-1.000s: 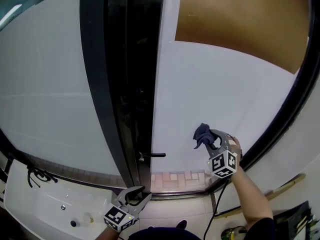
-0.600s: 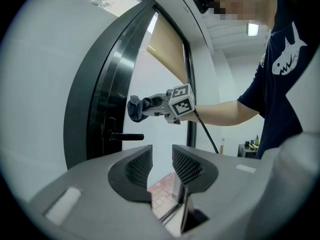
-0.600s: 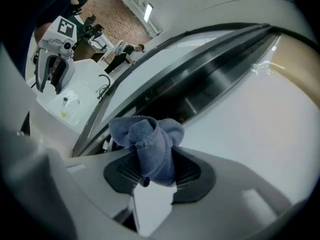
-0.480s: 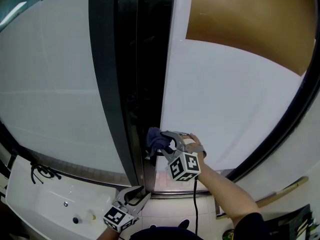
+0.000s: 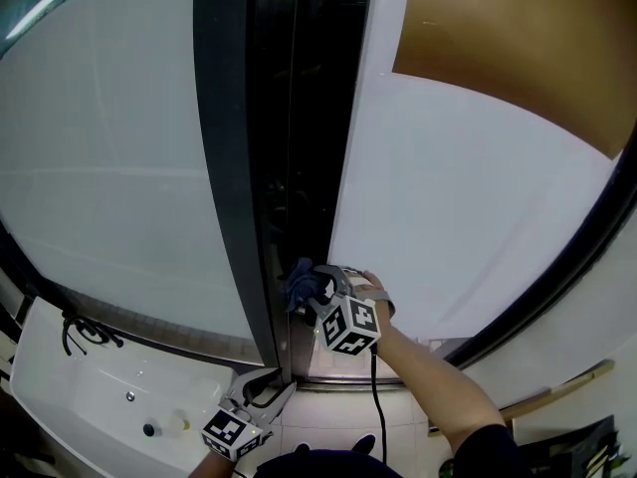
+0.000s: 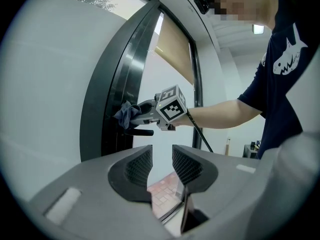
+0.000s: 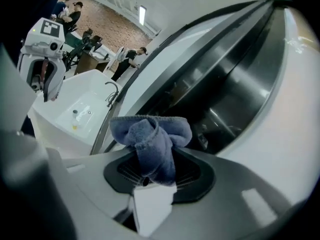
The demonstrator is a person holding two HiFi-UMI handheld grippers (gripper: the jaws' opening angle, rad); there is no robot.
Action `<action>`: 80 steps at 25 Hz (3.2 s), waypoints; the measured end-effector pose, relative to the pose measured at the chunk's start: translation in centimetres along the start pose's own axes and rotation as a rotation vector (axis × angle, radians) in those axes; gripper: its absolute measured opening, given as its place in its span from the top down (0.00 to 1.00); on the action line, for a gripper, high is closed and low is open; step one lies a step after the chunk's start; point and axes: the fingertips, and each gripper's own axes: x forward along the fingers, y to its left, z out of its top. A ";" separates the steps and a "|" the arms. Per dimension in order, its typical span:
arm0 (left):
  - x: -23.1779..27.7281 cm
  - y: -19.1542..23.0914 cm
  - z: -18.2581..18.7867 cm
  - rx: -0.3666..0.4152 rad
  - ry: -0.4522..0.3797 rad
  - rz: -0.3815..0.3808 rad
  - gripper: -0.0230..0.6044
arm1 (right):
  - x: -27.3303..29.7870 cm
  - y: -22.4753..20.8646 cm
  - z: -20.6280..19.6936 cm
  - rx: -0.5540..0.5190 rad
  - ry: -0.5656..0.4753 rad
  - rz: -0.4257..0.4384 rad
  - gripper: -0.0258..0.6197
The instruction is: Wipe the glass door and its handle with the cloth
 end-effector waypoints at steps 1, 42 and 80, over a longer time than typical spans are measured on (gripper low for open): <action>0.1 0.1 -0.1 0.000 -0.001 -0.002 0.77 | 0.0 0.1 -0.3 -0.040 0.019 -0.003 0.73; 2.2 -1.2 1.2 0.016 -0.027 -0.082 0.77 | -5.9 -2.9 -1.8 0.411 -0.046 0.029 0.73; 2.0 -0.2 0.1 0.007 -0.016 -0.059 0.77 | -6.1 -0.1 -2.4 0.239 0.048 0.063 0.73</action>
